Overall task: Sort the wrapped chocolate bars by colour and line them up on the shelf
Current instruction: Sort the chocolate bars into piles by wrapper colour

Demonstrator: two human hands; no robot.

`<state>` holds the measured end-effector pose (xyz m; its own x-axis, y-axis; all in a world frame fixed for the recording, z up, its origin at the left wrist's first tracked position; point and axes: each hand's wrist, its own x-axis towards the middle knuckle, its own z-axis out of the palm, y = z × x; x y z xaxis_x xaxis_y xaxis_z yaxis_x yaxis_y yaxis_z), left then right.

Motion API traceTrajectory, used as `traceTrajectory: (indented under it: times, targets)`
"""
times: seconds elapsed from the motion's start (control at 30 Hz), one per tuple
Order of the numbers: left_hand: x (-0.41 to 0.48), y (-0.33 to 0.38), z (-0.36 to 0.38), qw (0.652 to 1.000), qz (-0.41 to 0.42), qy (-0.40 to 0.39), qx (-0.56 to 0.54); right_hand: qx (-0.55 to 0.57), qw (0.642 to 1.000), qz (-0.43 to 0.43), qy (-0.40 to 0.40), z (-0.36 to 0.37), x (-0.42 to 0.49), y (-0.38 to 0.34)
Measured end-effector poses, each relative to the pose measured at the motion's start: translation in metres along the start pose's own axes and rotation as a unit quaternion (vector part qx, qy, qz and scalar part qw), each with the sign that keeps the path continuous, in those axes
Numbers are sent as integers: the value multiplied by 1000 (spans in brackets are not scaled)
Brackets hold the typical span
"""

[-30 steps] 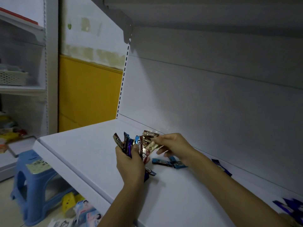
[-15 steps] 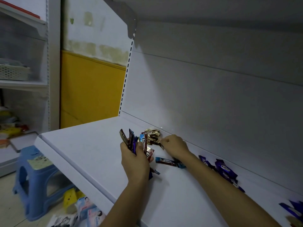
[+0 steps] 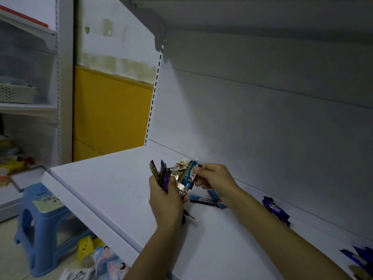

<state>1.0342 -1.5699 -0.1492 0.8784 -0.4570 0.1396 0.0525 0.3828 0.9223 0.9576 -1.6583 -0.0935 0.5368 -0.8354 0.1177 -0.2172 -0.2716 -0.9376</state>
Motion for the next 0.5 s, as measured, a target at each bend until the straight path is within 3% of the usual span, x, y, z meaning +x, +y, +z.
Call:
traceTrajectory:
  times: [0.17, 0.33, 0.43, 0.5]
  targets:
    - [-4, -1, 2, 997, 6, -73, 15, 45, 999, 15, -17, -18, -6, 11]
    - [-12, -2, 3, 980, 47, -182, 71, -4, 1000, -4, -31, -25, -16, 16]
    - [-10, -5, 2, 977, 57, -181, 100, 17, 996, -24, 85, -35, -16, 16]
    - [-7, -7, 1, 980, 50, -160, 103, -108, 965, -102, 215, -47, -18, 23]
